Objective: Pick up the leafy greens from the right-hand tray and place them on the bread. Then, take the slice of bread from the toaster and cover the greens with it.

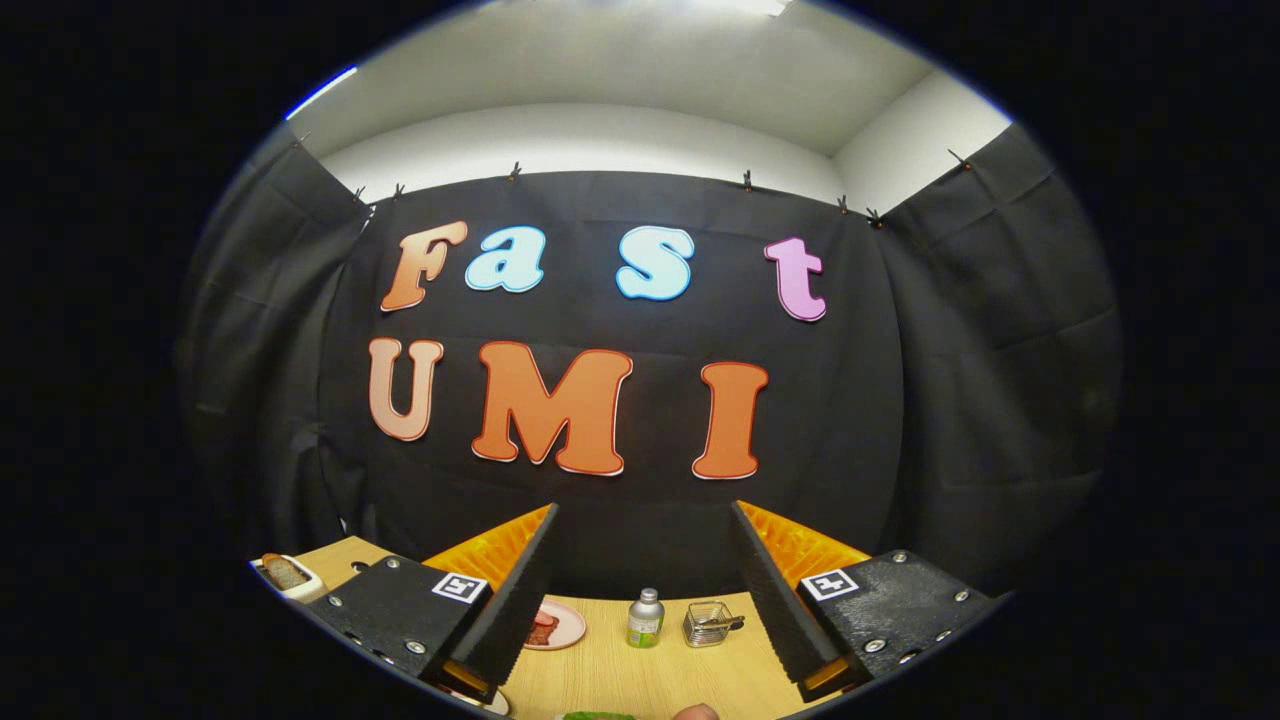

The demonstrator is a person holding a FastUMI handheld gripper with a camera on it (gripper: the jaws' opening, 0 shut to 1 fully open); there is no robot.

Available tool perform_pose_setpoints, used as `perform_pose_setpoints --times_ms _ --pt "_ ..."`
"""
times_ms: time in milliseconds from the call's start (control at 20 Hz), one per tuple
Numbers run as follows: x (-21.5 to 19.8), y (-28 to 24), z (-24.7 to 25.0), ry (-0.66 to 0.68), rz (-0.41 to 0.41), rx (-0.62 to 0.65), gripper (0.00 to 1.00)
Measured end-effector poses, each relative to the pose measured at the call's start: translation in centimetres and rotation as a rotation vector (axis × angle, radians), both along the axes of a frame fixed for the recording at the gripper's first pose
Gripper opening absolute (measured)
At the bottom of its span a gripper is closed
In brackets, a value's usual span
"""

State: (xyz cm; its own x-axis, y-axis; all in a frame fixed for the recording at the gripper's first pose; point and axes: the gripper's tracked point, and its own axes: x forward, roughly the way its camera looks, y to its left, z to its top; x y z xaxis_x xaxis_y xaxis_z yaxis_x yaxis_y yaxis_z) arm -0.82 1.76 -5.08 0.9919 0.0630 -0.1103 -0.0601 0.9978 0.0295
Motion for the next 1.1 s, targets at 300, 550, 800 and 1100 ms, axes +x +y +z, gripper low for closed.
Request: perform_pose_setpoints --times_ms 300,550,800,1100 --pt "-1.8 0.8 -9.1 0.200 0.096 -0.059 0.97" --pt "-4.8 2.5 -19.7 0.469 0.226 -0.089 0.97" --pt "-9.1 3.5 -28.3 0.700 0.339 -0.075 0.95" --pt "-14.1 4.3 -36.9 0.949 0.510 -0.164 0.93"
